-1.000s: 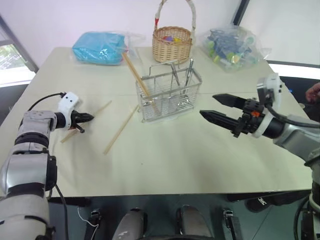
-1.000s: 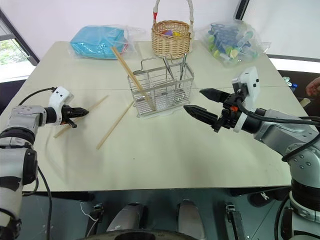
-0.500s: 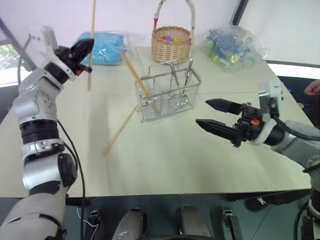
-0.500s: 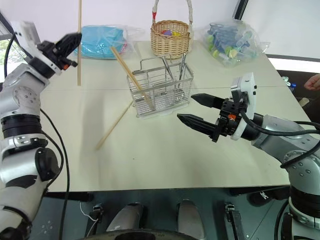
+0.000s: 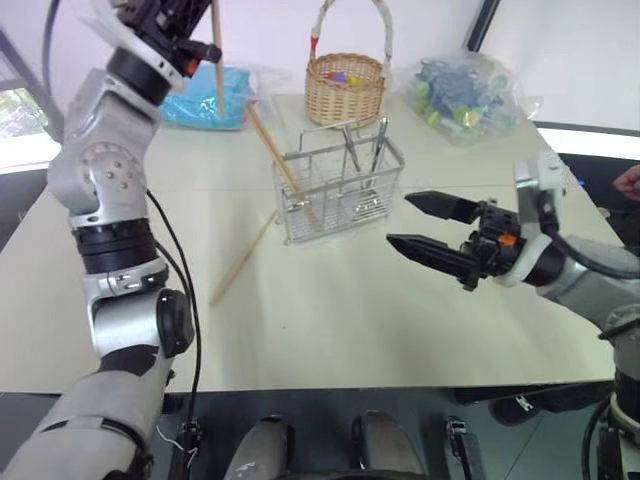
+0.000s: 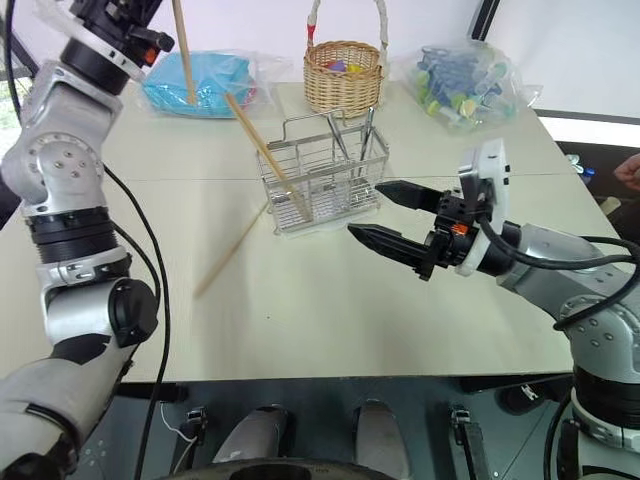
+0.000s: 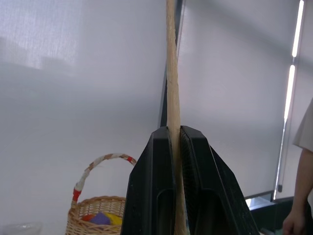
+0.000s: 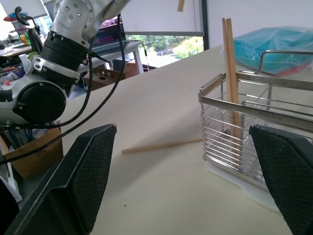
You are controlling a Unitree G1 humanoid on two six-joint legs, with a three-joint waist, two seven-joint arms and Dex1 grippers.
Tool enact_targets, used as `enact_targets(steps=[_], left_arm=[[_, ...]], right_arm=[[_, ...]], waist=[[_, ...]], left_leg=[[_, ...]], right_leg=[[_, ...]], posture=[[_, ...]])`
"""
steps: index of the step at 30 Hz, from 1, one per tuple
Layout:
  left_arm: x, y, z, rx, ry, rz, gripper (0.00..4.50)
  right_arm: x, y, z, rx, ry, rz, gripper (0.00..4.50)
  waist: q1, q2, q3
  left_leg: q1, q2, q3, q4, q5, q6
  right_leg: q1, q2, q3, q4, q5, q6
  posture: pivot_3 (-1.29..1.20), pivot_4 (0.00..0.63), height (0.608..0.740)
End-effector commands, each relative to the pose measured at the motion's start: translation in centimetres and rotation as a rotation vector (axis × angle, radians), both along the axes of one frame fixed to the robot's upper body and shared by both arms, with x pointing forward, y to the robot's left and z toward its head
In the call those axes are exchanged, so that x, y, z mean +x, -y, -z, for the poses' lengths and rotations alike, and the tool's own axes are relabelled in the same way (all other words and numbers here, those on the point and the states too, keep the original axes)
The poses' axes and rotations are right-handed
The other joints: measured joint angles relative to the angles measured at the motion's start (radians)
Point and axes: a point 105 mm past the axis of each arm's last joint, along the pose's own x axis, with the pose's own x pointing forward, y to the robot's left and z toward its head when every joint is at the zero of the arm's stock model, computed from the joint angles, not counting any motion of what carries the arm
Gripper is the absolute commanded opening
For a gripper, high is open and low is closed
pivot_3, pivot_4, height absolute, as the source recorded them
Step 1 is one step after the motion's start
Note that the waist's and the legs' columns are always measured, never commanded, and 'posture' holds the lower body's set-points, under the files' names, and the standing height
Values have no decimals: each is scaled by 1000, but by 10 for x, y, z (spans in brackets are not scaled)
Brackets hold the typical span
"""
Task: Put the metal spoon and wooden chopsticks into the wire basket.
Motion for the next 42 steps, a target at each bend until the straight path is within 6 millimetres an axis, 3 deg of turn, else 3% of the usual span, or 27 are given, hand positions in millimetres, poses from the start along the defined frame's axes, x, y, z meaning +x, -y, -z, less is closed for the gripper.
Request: enact_targets(steps=[1,11,22,37,42], left_arm=[[-1,9,-3,-9,26,3,37],[2,35,3,-30,31,16,37],[15,45,29,-13,-39,5,37],[15,57,40,-20,-58,25,37],[21,61,56,14,-81,19,37]], right_arm=[[-2,-4,-11,21,65,-10,4500],[0,-9,-7,44,73,-15,4500],[-2,-11,-1,71,69,14,4500],[-2,-8,-2,64,61,14,4500],[0,-9,-3,65,65,22,4500]], waist=[[0,0,0],[2,0,0],[3,0,0],[2,0,0],[2,0,0]], left_leg=[[0,0,0,0,0,0],[0,0,0,0,0,0],[0,0,0,0,0,0],[0,0,0,0,0,0],[0,0,0,0,0,0]], right_leg=[[0,0,0,0,0,0],[1,0,0,0,0,0],[1,0,0,-1,0,0],[1,0,0,-1,0,0],[1,0,0,-1,0,0]], posture=[[0,150,740],[0,150,740],[0,150,740],[0,150,740],[0,150,740]])
